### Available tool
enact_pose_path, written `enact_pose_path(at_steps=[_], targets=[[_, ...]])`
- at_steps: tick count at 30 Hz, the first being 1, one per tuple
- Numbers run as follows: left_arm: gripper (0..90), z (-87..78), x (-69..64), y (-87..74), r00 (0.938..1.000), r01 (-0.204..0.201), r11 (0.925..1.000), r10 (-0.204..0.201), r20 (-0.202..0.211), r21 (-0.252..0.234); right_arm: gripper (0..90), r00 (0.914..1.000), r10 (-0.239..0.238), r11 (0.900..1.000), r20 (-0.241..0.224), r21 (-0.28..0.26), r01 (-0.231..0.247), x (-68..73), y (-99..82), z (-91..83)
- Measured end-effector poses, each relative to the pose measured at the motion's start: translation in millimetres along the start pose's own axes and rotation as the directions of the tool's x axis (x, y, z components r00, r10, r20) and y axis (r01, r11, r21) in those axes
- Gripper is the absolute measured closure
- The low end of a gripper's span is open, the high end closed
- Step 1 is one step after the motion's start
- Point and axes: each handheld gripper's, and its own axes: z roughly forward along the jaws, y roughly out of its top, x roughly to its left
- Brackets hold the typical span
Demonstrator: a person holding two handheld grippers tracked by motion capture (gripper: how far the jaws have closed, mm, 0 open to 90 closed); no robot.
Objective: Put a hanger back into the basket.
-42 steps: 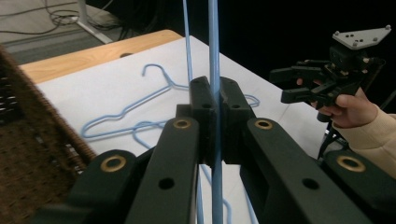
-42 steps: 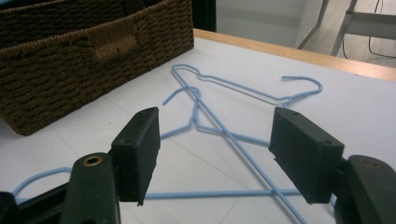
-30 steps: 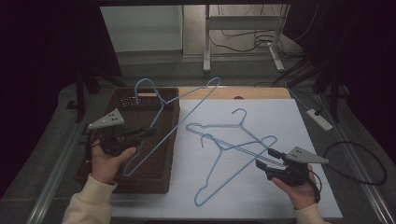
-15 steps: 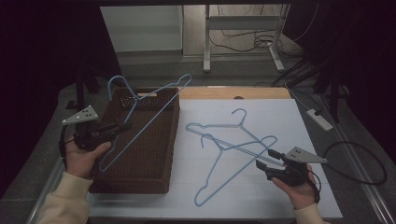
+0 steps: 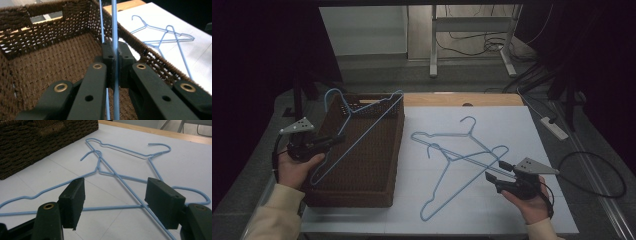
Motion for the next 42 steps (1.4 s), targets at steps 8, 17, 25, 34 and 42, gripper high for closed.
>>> enact_pose_path(at_steps=[8,17,25,34,42], targets=[[86.1,5.9,10.8,-9.4,0.9995,0.024,0.9996,-0.024,-0.018,0.017,33.2,1.0,-0.003,1.0,0.002,0.008,0.003,0.7,-0.3,1.2],[86.2,3.3,12.8,-12.3,0.9991,0.019,0.9992,-0.018,-0.039,0.036,33.3,0.9999,0.003,0.9999,0.01,0.013,-0.003,-0.3,-0.7,1.5],[86.2,20.6,19.6,-18.7,0.9991,0.028,0.9936,-0.024,-0.035,0.11,33.3,1.0,0.0,0.9998,0.007,0.022,0.0,0.5,-1.2,3.1],[86.1,41.6,21.9,-18.9,0.9984,0.014,0.979,-0.003,-0.057,0.204,33.3,1.0,-0.002,0.9997,0.006,0.025,0.002,0.1,-1.4,3.3],[86.0,51.9,25.4,-17.4,0.994,0.008,0.9604,0.023,-0.107,0.278,33.3,1.0,-0.006,0.9995,0.007,0.031,0.006,0.4,-1.6,3.9]])
